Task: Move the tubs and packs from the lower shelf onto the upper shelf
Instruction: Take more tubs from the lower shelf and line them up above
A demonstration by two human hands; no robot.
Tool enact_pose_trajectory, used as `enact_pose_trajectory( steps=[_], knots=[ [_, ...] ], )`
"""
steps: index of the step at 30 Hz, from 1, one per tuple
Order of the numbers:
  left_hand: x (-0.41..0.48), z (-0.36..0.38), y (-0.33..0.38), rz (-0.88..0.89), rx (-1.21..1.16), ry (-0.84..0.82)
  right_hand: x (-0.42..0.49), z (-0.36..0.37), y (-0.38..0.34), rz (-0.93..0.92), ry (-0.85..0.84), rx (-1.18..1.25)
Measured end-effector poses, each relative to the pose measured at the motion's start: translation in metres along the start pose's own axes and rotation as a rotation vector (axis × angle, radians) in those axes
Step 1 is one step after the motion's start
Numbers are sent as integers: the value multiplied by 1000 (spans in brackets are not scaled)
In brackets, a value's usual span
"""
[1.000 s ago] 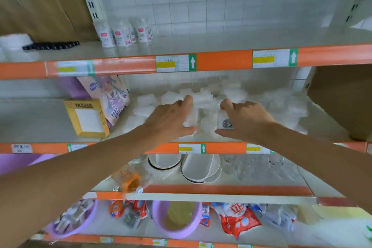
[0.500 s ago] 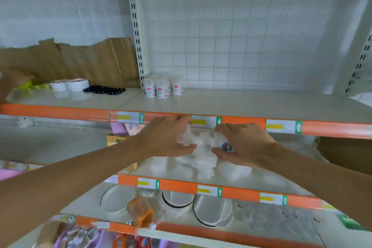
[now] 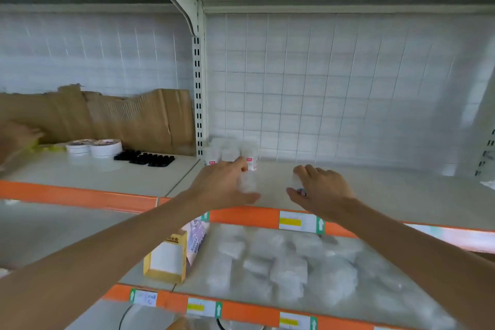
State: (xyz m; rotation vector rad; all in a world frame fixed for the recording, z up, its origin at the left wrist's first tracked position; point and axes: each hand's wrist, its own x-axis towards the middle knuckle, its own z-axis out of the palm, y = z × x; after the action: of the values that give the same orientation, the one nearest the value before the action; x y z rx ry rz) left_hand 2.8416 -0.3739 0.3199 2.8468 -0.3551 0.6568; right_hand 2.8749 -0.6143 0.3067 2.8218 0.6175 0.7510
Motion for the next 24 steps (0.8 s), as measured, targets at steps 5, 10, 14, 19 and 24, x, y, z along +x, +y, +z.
enact_pose_trajectory(
  steps=[5,10,14,19,24],
  knots=[
    [28,20,-37,-27,-116,-7,50,35,2,149,-41,-23],
    [52,36,-57,0,-141,-30,73,60,2,182,-113,16],
    [69,46,-61,3,-172,-36,80,72,4,169,-123,23],
    [73,54,-63,30,-188,-84,76,78,8,128,-67,17],
    [74,52,-64,10,-260,-137,78,74,3,174,134,251]
  ],
)
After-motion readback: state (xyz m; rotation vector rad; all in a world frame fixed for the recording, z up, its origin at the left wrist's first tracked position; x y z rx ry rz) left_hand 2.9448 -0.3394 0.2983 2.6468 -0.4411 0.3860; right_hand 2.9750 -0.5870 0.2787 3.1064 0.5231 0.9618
